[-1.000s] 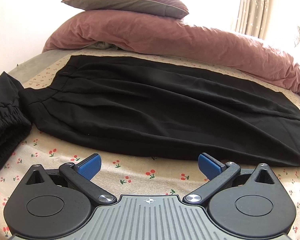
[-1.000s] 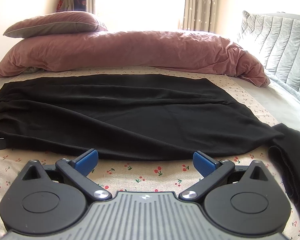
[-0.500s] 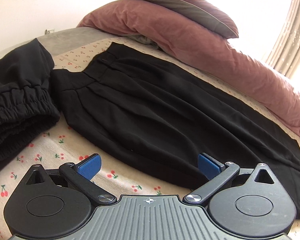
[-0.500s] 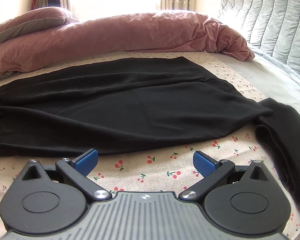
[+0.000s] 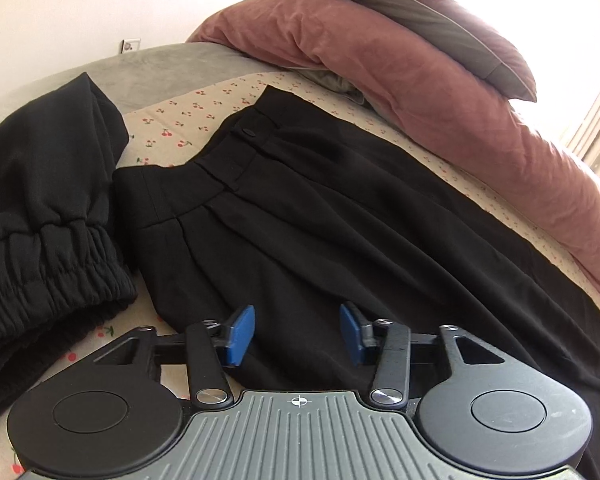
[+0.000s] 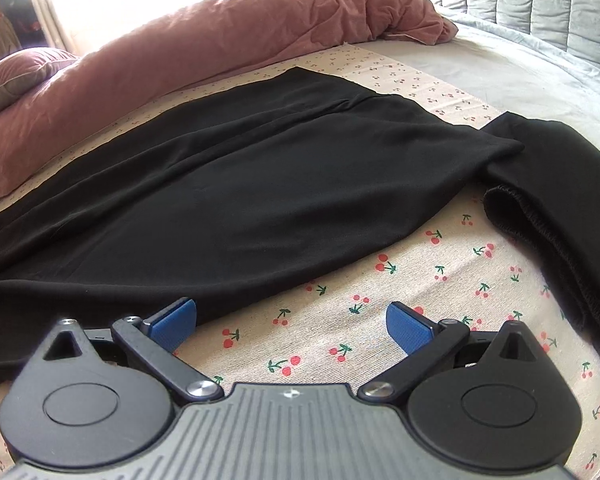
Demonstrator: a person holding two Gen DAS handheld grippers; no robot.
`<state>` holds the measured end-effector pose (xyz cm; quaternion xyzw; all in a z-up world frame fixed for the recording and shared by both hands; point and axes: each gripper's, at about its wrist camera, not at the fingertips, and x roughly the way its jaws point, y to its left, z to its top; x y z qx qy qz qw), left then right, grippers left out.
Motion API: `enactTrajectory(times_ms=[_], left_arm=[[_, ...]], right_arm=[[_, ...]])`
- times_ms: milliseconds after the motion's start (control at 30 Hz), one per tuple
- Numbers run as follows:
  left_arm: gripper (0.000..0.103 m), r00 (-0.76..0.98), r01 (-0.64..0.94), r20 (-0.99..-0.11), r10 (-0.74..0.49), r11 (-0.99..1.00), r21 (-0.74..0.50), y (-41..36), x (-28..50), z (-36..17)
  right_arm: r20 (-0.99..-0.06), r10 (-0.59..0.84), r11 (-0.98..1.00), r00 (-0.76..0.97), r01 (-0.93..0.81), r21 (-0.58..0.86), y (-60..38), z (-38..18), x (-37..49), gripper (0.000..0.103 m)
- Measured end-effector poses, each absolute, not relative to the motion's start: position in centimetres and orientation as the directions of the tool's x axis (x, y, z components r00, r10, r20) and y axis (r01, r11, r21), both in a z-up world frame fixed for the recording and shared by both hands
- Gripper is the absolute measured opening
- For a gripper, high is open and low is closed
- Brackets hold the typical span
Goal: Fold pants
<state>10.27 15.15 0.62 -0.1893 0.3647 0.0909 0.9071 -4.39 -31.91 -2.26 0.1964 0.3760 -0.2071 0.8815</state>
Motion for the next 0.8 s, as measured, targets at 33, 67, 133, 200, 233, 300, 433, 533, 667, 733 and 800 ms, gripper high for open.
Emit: enactTrajectory(times_ms=[33,67,133,200,233,300,433,533,667,733,800], left_arm=[[0.038,0.715,-0.313,-0.698,0.038,0.910,-0.271,15.4,10.5,0.6],[0.038,0.715,-0.324,-0.698,0.042,0.905,-0.276,15.7,10.7,0.6],[0.044,0.709,-0.350,-0.704,0.042,0.888,-0.299,16.5,10.8,0.2],[0.055,0.688,-0.381,-0.724,0.041,0.870,-0.313,17.3,11.0,-0.5],[0.057,0.679,-0.402,-0.733,0.045,0.858,-0.319,17.8,11.0,-0.8],[0.057,0.667,-0.423,-0.744,0.032,0.838,-0.343,18.6,10.9,-1.2],[0.053,0.675,-0.451,-0.737,0.047,0.816,-0.361,20.0,11.6,-1.4],[0.022,0.676,-0.431,-0.737,0.009,0.816,-0.385,20.6,12.7,-2.2],[0.000,0.715,-0.411,-0.698,-0.040,0.783,-0.466,22.1,12.6,-2.5],[0.000,0.738,-0.392,-0.675,-0.012,0.806,-0.443,22.1,12.0,-1.5],[0.000,0.745,-0.399,-0.667,0.026,0.818,-0.414,22.1,11.2,-0.8]], right_arm=[[-0.746,-0.201,0.831,0.635,0.514,0.214,-32.3,-2.3,-4.2,0.099],[-0.747,-0.187,0.825,0.638,0.515,0.234,-32.5,-2.4,-4.1,0.099],[-0.746,-0.166,0.815,0.645,0.515,0.264,-32.9,-2.4,-3.7,0.099],[-0.751,-0.156,0.818,0.642,0.509,0.266,-33.0,-2.4,-3.1,0.099],[-0.754,-0.153,0.823,0.639,0.505,0.261,-33.1,-2.5,-2.7,0.099],[-0.758,-0.162,0.821,0.631,0.513,0.251,-33.7,-2.5,-2.0,0.099],[-0.778,-0.220,0.765,0.589,0.599,0.237,-36.2,-3.0,-1.4,0.097],[-0.790,-0.248,0.738,0.561,0.637,0.220,-37.4,-3.6,-0.9,0.092],[-0.778,-0.324,0.750,0.538,0.647,0.135,-36.6,-3.6,-0.5,0.065],[-0.765,-0.351,0.752,0.541,0.649,0.114,-36.6,-3.5,-0.5,0.040],[-0.758,-0.364,0.740,0.541,0.663,0.118,-36.9,-3.4,-0.8,0.016]])
